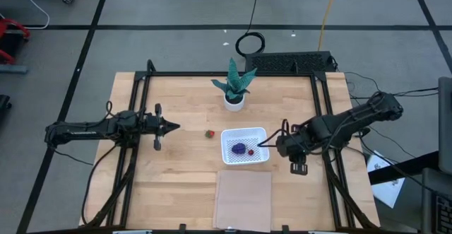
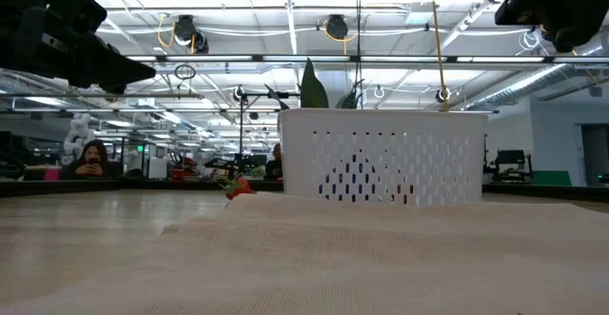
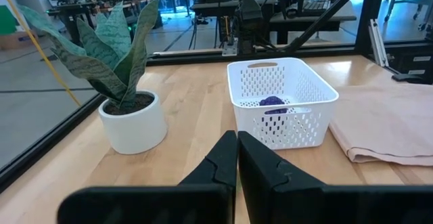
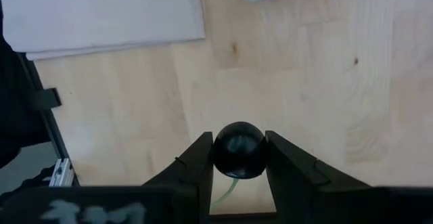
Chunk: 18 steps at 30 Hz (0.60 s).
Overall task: Pick and placing Produce into tupperware
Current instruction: Put the black cherry into the basket
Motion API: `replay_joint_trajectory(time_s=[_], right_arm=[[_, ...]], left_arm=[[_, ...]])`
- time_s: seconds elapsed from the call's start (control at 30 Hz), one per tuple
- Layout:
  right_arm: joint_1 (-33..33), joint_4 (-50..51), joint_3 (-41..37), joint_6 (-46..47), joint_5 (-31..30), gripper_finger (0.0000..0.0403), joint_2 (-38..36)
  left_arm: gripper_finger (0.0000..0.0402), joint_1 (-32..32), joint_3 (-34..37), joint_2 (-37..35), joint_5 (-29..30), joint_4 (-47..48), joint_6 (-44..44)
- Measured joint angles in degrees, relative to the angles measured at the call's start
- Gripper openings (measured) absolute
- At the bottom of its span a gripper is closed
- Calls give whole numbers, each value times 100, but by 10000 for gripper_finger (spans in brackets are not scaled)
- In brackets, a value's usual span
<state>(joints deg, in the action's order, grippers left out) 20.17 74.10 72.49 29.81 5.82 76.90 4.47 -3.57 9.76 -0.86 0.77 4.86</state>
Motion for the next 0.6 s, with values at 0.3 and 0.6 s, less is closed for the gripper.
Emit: replay_joint_trajectory(time_s=[0.3, 0.6], right_arm=[[-487, -382, 0, -674, 2, 100, 0], [-1115, -583, 0, -1620, 21, 101, 0]], left_arm=[[17, 0, 0, 0, 0, 3, 60], [17, 0, 0, 0, 0, -4, 48]])
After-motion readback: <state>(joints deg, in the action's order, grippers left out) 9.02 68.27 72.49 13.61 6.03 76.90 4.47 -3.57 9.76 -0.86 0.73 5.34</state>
